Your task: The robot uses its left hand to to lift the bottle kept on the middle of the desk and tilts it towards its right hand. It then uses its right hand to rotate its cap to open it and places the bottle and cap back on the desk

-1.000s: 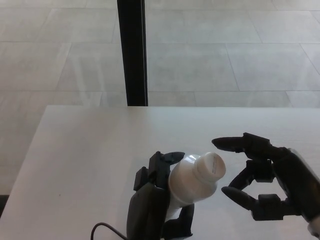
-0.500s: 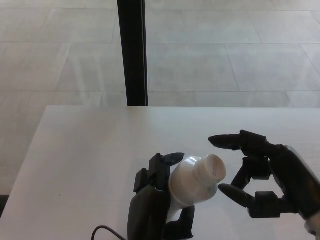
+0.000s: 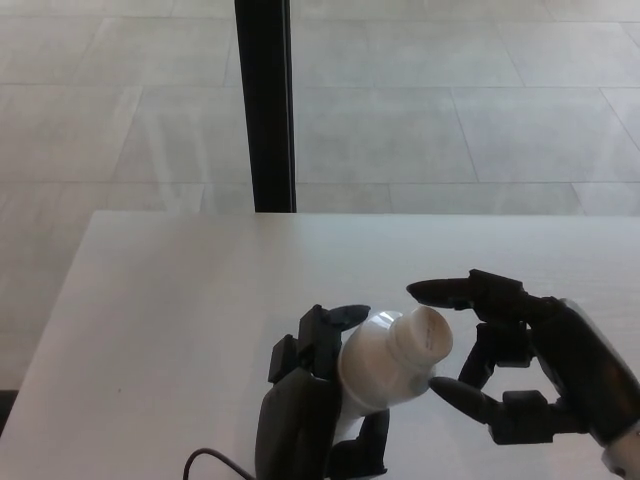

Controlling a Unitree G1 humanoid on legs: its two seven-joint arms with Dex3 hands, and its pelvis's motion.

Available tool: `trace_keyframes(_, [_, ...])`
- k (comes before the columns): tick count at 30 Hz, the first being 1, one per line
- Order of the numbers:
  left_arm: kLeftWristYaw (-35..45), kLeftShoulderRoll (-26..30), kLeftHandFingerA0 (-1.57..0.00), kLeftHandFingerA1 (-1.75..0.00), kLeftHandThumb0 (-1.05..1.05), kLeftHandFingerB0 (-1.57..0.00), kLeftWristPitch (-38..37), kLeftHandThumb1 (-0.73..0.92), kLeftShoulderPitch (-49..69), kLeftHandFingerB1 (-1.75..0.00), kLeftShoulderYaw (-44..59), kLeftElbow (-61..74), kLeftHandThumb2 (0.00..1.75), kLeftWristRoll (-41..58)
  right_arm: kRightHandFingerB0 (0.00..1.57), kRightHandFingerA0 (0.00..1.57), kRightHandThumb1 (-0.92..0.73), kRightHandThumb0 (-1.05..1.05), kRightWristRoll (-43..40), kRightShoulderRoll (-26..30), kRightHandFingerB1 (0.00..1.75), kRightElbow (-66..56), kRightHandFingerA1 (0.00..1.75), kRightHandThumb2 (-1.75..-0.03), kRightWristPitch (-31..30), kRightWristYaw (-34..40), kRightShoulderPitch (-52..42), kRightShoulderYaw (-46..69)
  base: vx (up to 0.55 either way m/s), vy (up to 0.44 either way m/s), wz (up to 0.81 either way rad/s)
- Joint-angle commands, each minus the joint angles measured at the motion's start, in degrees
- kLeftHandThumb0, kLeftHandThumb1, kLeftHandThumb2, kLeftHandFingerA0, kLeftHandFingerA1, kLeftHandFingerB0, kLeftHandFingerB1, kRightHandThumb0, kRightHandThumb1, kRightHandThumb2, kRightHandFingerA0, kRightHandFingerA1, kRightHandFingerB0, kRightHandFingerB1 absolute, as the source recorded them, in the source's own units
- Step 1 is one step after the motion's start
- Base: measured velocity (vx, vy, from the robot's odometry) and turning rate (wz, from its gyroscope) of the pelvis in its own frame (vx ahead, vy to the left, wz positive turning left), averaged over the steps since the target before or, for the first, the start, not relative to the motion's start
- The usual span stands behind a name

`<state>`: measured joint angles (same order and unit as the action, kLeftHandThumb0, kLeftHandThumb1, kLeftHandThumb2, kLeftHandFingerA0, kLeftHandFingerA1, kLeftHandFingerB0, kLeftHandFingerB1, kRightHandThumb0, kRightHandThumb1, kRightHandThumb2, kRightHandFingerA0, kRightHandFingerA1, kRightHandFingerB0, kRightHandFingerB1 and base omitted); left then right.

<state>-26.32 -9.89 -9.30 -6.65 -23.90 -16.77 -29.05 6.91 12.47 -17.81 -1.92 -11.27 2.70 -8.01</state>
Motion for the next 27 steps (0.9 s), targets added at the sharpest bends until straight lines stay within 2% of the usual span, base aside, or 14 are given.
trace_keyframes(1, [0.5,-0.5,-1.11,-1.22,0.1,-1.02,2.4,0.74,0.3,-1.14,0.0,-0.8,1.34,-0.4,0.56,0.91,-0.58,-0.53,-0.1,-0.2,0.39,0.2,1.33,-0.61,-0.2,-0.1,0.6,0.4,0.0,0.0,0.0])
trace_keyframes(11, [0.1,-0.4,-1.11,-1.21,0.11,-1.02,2.2,0.75,0.1,-1.14,0.0,-1.1,1.33,-0.4,0.66,0.93,-0.64,-0.39,0.3,-1.1,0.45,1.3,1.48,-0.59,1.2,0.6,1.1,0.5,0.0,0.0,0.0])
trace_keyframes(12, [0.1,-0.4,-1.1,-1.75,0.19,-0.9,2.0,0.61,0.1,-1.45,0.0,-1.1,1.41,-0.3,0.68,0.94,-0.63,-0.38,0.1,-1.4,0.46,1.2,1.51,-0.63,0.7,0.7,1.0,0.5,0.0,0.0,0.0])
trace_keyframes(14, [-0.1,-0.2,-0.93,-1.75,0.21,-0.81,1.6,0.58,0.1,-1.56,0.0,-1.2,1.38,-0.4,0.7,0.96,-0.66,-0.35,-0.3,-1.6,0.48,1.4,1.5,-0.59,1.1,0.7,1.0,0.7,0.0,0.0,0.0])
trace_keyframes(15, [-0.1,-0.2,-1.1,-1.21,0.11,-1.02,1.6,0.74,0.1,-1.14,-0.1,-1.2,1.33,-0.5,0.75,0.98,-0.69,-0.34,-0.1,-1.8,0.51,1.5,1.54,-0.6,1.7,1.0,0.8,0.7,0.0,0.0,0.0])
trace_keyframes(16, [0.2,-0.3,-1.11,-1.21,0.11,-1.02,2.0,0.74,0.1,-1.14,-0.1,-1.1,1.33,-0.4,0.78,0.98,-0.69,-0.34,0.4,-2.1,0.53,1.6,1.55,-0.6,2.5,1.7,0.7,0.7,0.0,0.0,0.0])
trace_keyframes(17, [0.0,-0.2,-1.1,-1.74,0.16,-0.9,1.8,0.58,0.1,-1.46,-0.1,-1.3,1.4,-0.5,0.81,0.98,-0.69,-0.33,0.5,-2.2,0.55,1.7,1.57,-0.6,2.8,1.9,0.7,0.7,0.0,0.0,0.0])
trace_keyframes(18, [-0.3,-0.2,-1.11,-1.21,0.11,-1.03,1.4,0.74,0.0,-1.15,-0.1,-1.5,1.33,-0.5,0.84,0.96,-0.67,-0.31,0.7,-2.3,0.58,1.9,1.61,-0.67,3.3,2.2,0.6,0.7,0.0,0.0,0.0])
trace_keyframes(20, [-0.1,-0.3,-1.1,-1.21,0.11,-1.02,1.7,0.74,0.3,-1.14,0.0,-1.1,1.33,-0.2,0.85,0.97,-0.66,-0.31,1.1,-2.3,0.58,2.5,1.6,-0.69,4.7,2.6,0.5,0.8,0.0,0.0,0.0])
trace_keyframes(21, [0.1,-0.4,-1.07,-1.75,0.15,-0.87,2.5,0.61,0.4,-1.45,0.0,-0.8,1.4,-0.4,0.88,0.96,-0.65,-0.27,1.1,-2.4,0.6,2.8,1.56,-0.7,5.1,2.7,0.4,0.9,0.0,0.0,0.0])
trace_keyframes(22, [0.2,-0.5,-1.07,-1.75,0.17,-0.88,3.4,0.59,0.5,-1.45,-0.1,-0.4,1.42,-0.7,0.9,0.94,-0.64,-0.28,1.3,-2.4,0.61,3.1,1.57,-0.7,5.4,2.9,0.3,0.9,0.0,0.0,0.0])
trace_keyframes(23, [-0.1,-0.5,-1.1,-1.21,0.12,-1.02,3.2,0.73,0.5,-1.14,-0.1,-0.5,1.33,-0.8,0.9,0.96,-0.64,-0.28,1.6,-2.2,0.62,3.5,1.59,-0.71,5.9,3.2,0.1,1.1,0.0,0.0,0.0])
trace_keyframes(24, [-0.4,-0.6,-1.1,-1.21,0.12,-1.02,3.3,0.73,0.4,-1.14,-0.1,-0.6,1.33,-0.9,0.85,1.21,-0.48,-0.32,1.4,-2.1,0.75,3.7,1.31,-0.96,6.1,3.1,-0.2,1.3,0.0,0.0,0.0])
trace_keyframes(27, [-0.3,-0.5,-1.09,-1.21,0.13,-1.01,3.1,0.73,0.6,-1.14,-0.1,-0.5,1.33,-0.8,0.85,1.2,-0.47,-0.33,1.3,-2.0,0.75,4.2,1.31,-0.96,6.7,3.0,-0.3,1.5,0.0,0.0,0.0])
